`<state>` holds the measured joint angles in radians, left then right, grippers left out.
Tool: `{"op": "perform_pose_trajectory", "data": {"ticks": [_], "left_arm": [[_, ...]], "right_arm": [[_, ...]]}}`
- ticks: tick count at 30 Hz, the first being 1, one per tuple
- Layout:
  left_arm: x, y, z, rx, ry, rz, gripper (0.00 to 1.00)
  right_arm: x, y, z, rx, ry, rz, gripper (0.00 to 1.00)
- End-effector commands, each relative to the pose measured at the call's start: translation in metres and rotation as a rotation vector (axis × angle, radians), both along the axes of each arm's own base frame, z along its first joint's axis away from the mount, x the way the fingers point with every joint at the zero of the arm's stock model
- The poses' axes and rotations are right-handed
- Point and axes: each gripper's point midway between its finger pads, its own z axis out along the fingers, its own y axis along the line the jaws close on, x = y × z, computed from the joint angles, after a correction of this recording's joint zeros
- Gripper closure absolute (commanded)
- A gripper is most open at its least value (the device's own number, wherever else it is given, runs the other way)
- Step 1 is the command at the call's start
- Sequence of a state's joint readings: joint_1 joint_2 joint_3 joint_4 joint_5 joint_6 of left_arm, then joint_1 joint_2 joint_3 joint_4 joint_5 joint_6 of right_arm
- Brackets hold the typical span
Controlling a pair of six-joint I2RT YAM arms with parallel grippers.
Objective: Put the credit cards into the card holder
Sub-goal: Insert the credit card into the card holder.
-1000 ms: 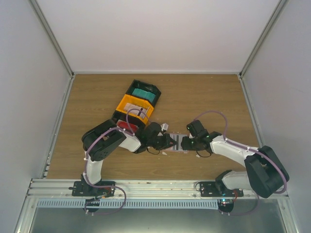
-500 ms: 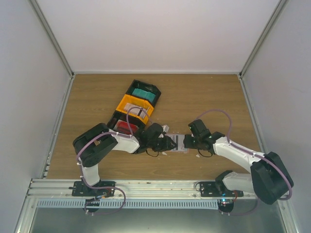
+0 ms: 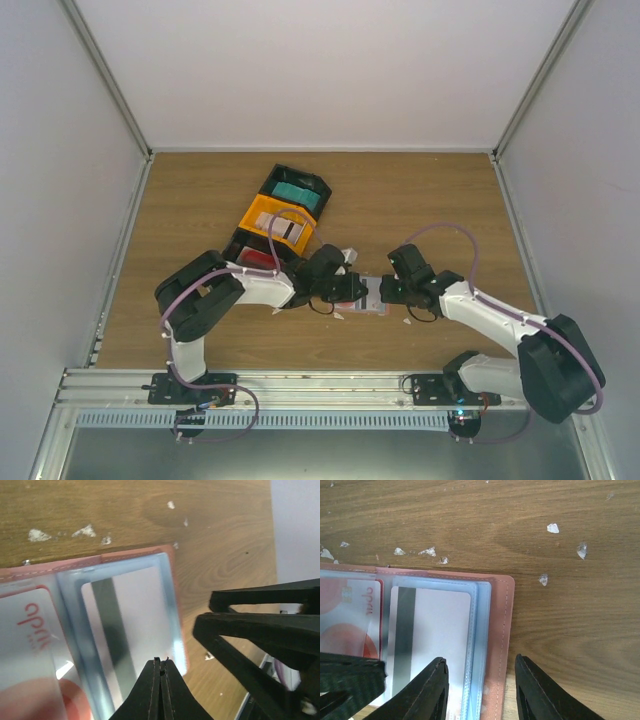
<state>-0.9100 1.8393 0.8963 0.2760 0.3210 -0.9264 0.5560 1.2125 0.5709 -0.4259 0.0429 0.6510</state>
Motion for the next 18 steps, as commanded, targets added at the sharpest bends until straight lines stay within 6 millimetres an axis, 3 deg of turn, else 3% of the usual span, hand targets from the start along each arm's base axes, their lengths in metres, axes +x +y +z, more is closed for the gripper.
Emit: {"op": "perform_pose_trajectory", "data": {"ticks": [1, 6, 18], "left_arm": [[-0.004, -0.005, -0.018, 0.037, 0.01, -0.036, 1.0], [-0.002, 0.004, -0.032, 0.102, 0.03, -0.006, 1.0], [0.0, 0.017, -0.039, 0.169, 0.042, 0.044, 1.0]], "right_arm": [[0.008, 0.01, 0.008, 0.029, -0.024, 0.016, 0.61], [0.006, 0.012, 0.005, 0.036, -0.013, 0.025, 0.59], [0.005, 0.016, 0.004, 0.053, 0.0, 0.045, 0.58]]}}
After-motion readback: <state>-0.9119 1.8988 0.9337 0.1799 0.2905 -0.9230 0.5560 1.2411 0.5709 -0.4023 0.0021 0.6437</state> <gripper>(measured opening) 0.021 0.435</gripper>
